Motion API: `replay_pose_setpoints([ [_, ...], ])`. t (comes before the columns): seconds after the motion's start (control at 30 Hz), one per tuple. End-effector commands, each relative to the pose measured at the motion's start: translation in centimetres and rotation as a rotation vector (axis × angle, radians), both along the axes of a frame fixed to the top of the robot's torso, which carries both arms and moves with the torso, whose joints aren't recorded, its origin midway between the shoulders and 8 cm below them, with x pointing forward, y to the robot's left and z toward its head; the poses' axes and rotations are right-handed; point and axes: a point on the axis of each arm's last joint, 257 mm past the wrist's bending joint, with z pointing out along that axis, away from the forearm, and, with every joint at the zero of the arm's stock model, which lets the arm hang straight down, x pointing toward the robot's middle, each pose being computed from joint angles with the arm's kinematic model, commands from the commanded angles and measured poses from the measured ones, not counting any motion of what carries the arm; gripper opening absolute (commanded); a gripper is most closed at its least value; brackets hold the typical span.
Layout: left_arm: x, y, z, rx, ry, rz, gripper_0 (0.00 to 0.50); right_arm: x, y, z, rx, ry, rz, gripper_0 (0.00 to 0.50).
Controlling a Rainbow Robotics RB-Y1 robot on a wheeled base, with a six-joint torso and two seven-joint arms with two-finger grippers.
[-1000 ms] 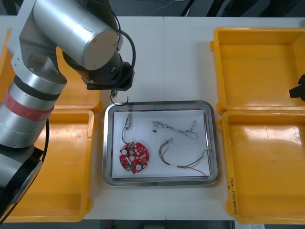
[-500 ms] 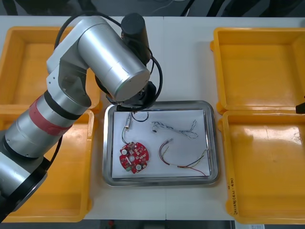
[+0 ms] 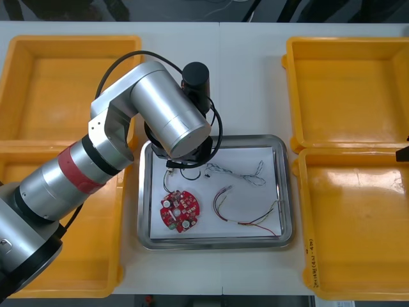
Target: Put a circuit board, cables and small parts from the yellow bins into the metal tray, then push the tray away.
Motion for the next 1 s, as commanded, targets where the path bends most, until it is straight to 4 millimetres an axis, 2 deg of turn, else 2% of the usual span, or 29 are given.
replay_pose_setpoints([
  [0.03, -0.8, -0.6, -1.3, 0.007, 0.001, -0.012, 0.0, -0.3, -0.7, 1.2, 0.001, -0.036, -0.044, 0.5],
  [0.3, -0.6, 0.3, -2.2, 0.012, -0.003, -0.005, 0.004, -0.1, -0.2, 1.2, 0.0, -0.058, -0.053, 0.5],
  [0.33, -0.6, 0.3, -2.2, 0.01, -0.003, -0.004, 0.064, -0.1, -0.1, 1.2, 0.002, -0.058, -0.05, 0.5],
  [0.4, -0.6, 0.5, -2.2, 0.008, 0.0, -0.001, 0.246, -0.2, 0.0, 1.1, 0.003, -0.055, -0.049, 0.5],
  [0.43, -0.7, 0.5, -2.3, 0.008, 0.003, 0.0, 0.317, -0.2, 0.0, 1.0, 0.004, -0.053, -0.048, 0.5],
  [0.47, -0.7, 0.5, -2.3, 0.008, 0.003, 0.002, 0.366, -0.2, 0.0, 1.1, 0.005, -0.054, -0.046, 0.5],
  [0.57, -0.6, 0.7, -2.3, 0.01, 0.002, 0.005, 0.422, -0.2, 0.1, 1.0, 0.007, -0.052, -0.043, 0.5],
  [0.83, -0.3, 1.1, -1.9, 0.012, -0.016, 0.011, 0.479, -0.5, 0.4, 1.2, 0.0, -0.06, -0.035, 0.5],
  [1.0, -0.3, 1.2, 0.0, -0.014, -0.032, 0.006, 0.5, -0.5, 0.5, 1.2, 0.006, -0.059, -0.038, 0.5],
])
